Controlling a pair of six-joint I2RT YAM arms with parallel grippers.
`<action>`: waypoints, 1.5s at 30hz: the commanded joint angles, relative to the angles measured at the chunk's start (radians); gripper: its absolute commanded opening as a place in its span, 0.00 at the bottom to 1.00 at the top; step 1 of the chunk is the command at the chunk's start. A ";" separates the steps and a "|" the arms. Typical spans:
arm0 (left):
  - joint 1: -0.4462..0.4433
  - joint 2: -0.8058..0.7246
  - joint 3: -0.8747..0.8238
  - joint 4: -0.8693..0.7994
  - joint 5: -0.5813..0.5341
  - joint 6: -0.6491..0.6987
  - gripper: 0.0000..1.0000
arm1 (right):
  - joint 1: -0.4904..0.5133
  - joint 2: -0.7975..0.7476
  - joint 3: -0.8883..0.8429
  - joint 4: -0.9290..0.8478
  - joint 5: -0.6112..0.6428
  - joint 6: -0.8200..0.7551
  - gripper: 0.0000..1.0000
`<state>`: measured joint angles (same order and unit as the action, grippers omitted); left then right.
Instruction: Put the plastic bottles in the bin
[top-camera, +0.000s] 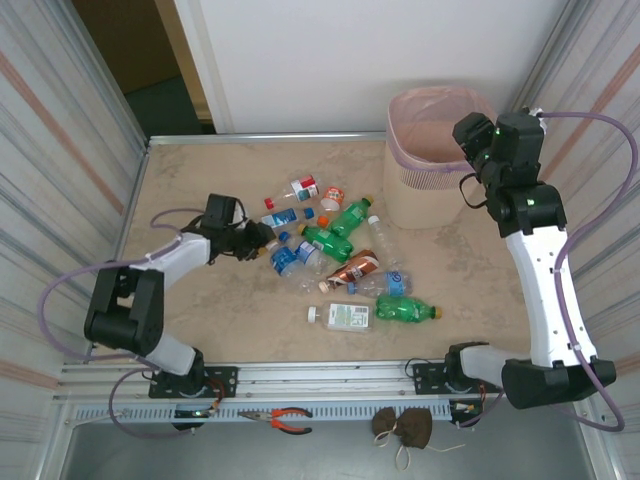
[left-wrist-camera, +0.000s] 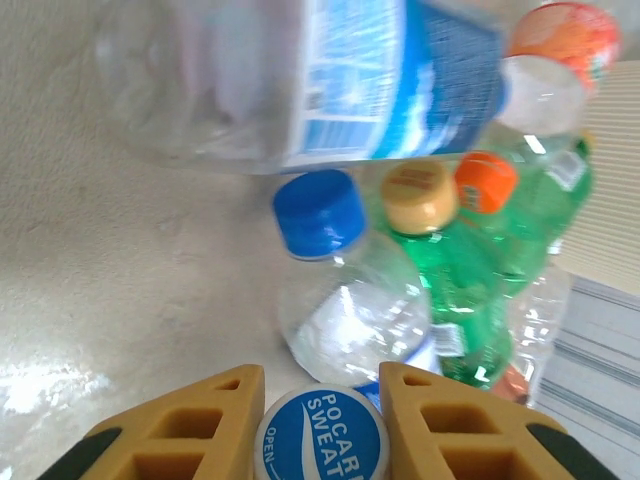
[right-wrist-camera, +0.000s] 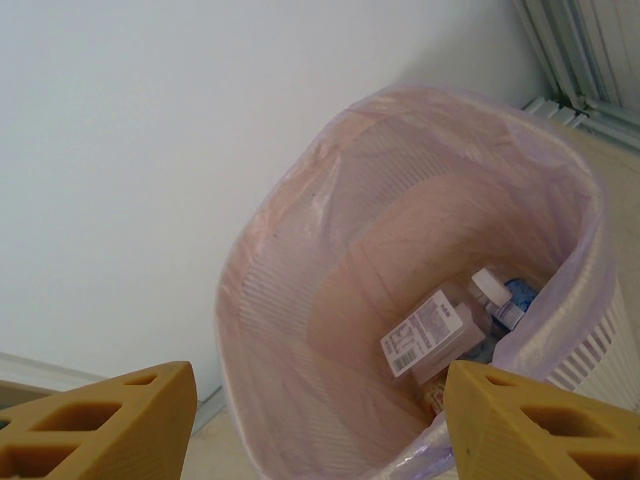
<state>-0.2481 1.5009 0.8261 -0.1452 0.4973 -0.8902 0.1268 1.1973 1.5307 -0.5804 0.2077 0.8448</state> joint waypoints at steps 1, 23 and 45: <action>0.018 -0.110 0.005 -0.052 -0.009 0.071 0.27 | 0.008 -0.037 -0.028 0.051 -0.051 -0.068 0.66; 0.055 -0.510 0.119 0.134 0.315 0.436 0.16 | 0.210 -0.125 -0.278 0.527 -0.839 -0.562 0.77; -0.031 -0.578 0.216 0.240 0.376 0.567 0.10 | 0.638 0.069 -0.332 0.617 -0.759 -0.707 0.86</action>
<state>-0.2710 0.9291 1.0039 0.0574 0.8562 -0.3561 0.7406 1.2530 1.1992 -0.0273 -0.5751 0.1490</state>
